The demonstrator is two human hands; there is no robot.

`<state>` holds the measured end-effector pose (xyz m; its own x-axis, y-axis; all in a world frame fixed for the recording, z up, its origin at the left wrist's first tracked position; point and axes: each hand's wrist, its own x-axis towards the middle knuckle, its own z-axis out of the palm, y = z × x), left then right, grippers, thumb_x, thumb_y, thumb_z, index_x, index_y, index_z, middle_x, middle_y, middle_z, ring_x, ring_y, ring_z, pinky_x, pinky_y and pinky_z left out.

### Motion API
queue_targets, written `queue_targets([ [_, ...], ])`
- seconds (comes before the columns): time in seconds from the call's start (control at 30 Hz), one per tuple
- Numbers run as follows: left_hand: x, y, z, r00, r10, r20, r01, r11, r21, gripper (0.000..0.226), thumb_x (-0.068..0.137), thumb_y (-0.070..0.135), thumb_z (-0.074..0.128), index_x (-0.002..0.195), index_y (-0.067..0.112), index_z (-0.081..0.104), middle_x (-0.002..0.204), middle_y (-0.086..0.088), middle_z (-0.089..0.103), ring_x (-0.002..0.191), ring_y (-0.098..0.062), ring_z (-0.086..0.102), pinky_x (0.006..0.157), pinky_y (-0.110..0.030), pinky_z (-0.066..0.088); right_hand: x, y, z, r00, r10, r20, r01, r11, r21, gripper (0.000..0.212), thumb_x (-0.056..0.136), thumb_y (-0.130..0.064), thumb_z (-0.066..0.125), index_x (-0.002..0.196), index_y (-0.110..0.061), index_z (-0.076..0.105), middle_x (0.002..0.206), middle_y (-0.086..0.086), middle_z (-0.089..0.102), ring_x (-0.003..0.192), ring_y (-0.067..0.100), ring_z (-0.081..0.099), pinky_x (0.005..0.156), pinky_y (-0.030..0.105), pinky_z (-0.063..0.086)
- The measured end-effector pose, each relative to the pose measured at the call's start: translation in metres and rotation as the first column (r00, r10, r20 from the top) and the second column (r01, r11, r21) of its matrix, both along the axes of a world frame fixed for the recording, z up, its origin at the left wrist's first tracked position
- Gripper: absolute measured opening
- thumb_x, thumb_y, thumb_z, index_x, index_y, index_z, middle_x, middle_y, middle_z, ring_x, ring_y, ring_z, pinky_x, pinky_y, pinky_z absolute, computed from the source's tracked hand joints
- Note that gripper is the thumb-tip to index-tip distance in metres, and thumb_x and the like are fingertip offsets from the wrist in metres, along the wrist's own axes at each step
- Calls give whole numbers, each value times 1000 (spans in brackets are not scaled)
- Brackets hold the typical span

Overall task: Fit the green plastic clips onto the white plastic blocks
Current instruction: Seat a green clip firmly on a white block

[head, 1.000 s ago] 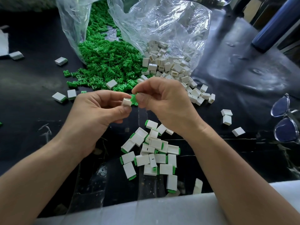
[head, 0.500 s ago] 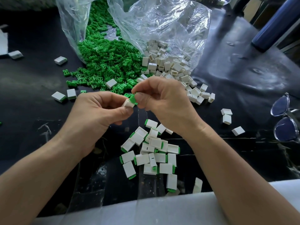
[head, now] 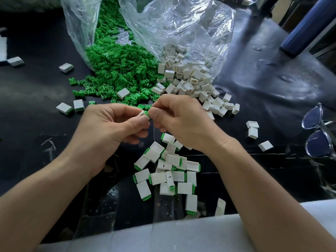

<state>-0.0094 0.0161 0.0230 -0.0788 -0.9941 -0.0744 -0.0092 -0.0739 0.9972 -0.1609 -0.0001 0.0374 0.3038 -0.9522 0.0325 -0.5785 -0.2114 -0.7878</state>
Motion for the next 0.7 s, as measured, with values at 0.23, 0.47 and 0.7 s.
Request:
queue_targets([
  [0.23,1,2,1,995,-45,94,50,997,-57,15,64,20,66,75,9,68,64,-5,71,48,-8,62,45,-14,48,1,4,5,985,92,-147,-102,993,-61,17,91,-14,52,74,-13,54,69,3,55,70,20,50,71,39,43],
  [0.47,7,4,-3,956,-97,278,138,982,-130,18,59,35,66,70,22,70,60,-8,68,47,-7,61,45,-15,47,2,6,8,904,188,-385,-255,958,-131,16,93,-15,49,81,-8,56,70,-2,46,72,19,44,69,38,37],
  [0.7,3,0,3,990,-80,113,94,987,-128,20,62,23,67,79,13,69,67,-4,72,52,-9,65,46,-16,49,-2,4,8,992,89,-85,-93,995,-44,19,91,-21,55,74,-14,57,65,-3,54,65,15,51,61,32,42],
])
